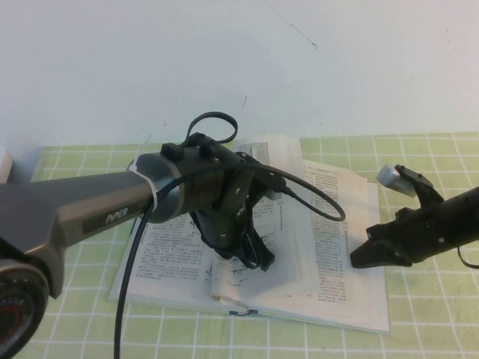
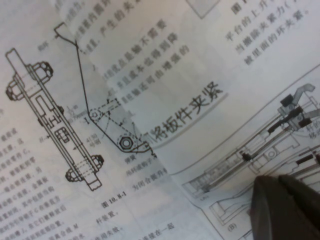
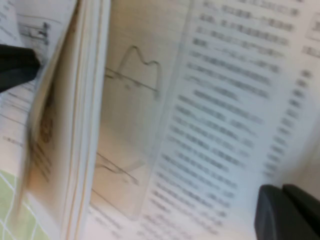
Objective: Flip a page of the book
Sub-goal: Open the closed book
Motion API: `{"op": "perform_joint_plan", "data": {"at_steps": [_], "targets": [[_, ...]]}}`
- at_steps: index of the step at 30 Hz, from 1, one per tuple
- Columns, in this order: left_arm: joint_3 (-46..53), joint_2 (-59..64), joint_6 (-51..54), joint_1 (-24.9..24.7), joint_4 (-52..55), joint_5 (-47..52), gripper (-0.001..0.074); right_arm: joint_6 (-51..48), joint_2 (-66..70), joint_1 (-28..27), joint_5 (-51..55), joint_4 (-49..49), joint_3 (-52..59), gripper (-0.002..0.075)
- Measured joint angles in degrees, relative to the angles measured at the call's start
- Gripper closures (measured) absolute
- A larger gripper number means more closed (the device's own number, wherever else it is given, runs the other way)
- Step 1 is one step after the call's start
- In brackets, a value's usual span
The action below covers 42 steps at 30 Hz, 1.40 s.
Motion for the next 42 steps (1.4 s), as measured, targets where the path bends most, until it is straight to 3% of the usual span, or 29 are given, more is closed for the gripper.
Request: {"op": "perform_joint_plan", "data": {"at_steps": [20,26,29,34,36,39,42], "targets": [[0.29,0.1,0.38,0.1,-0.22,-0.68,0.0738,-3.51,0.09,0.56,9.81,1.98,-12.86,0.0728],[0.29,0.1,0.38,0.1,-0.24,-0.68,0.0738,-5.69,0.09,0.56,7.78,1.67,-14.55,0.0726],[0.29,0.1,0.6,0.12,-0.24,-0.7,0.0738,-7.49,0.23,0.56,7.51,1.56,-14.55,0.0656],[0.29,0.1,0.94,0.22,-0.45,-0.83,0.0738,-7.93,0.74,0.56,7.38,1.85,-14.55,0.0307],[0.29,0.1,1.03,0.22,-0.45,-0.93,0.0738,-7.85,1.32,0.56,7.27,2.1,-14.55,0.0243],[0.31,0.1,1.27,0.24,-0.53,-0.93,0.0738,-7.25,3.12,0.56,7.29,2.9,-14.55,0.0252],[0.31,0.1,1.27,0.34,-0.67,-0.93,0.0738,-7.15,4.98,0.56,7.14,4.24,-14.55,0.0384]]}}
